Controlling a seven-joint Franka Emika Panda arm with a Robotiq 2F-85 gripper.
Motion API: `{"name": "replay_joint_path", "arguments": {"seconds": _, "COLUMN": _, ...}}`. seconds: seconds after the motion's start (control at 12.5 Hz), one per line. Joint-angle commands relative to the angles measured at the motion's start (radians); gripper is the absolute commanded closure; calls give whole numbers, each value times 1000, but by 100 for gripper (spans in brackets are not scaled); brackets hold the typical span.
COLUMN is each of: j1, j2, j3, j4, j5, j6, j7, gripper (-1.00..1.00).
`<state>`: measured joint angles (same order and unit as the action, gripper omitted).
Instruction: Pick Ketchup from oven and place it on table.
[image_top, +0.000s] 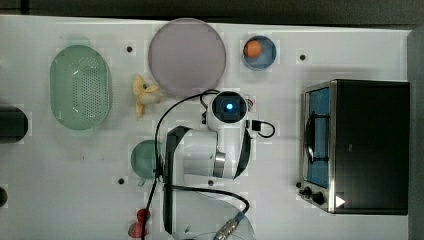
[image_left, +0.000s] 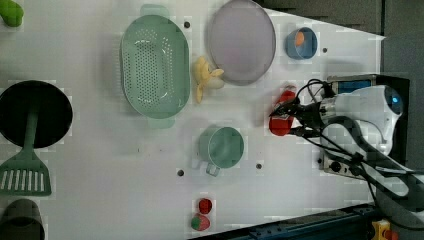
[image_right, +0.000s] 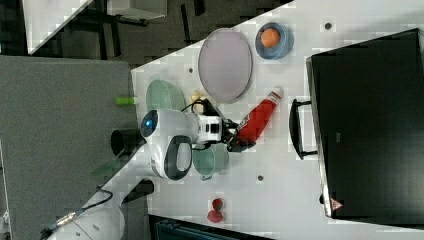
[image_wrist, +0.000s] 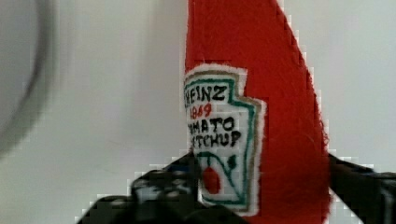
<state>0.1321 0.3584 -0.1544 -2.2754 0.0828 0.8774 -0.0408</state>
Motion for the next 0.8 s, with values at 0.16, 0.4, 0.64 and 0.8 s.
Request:
{"name": "replay_joint_path", "arguments": {"seconds": 0.16, "j1": 14, "j2": -57, "j3": -24, "j4": 18, "j5": -13, "j6": 32, "j7": 35, "gripper": -100}}
{"name": "replay_joint_path", "arguments": {"seconds": 0.4, "j1": 15, "j2": -181, "j3": -24, "j4": 90, "j5": -13, "j6": -16, "j7": 35, "gripper": -100}}
{"name": "replay_joint_path", "arguments": {"seconds": 0.64, "j1": 15, "j2": -292, "j3": -24, "j4": 201, "j5": -14, "j6": -192, "j7": 35, "gripper": -100}}
{"name": "replay_joint_path", "arguments": {"seconds": 0.8, "j1": 15, "j2": -335, "j3": -24, "j4": 304, "j5": -16, "j6": -316, "j7": 35, "gripper": -100}}
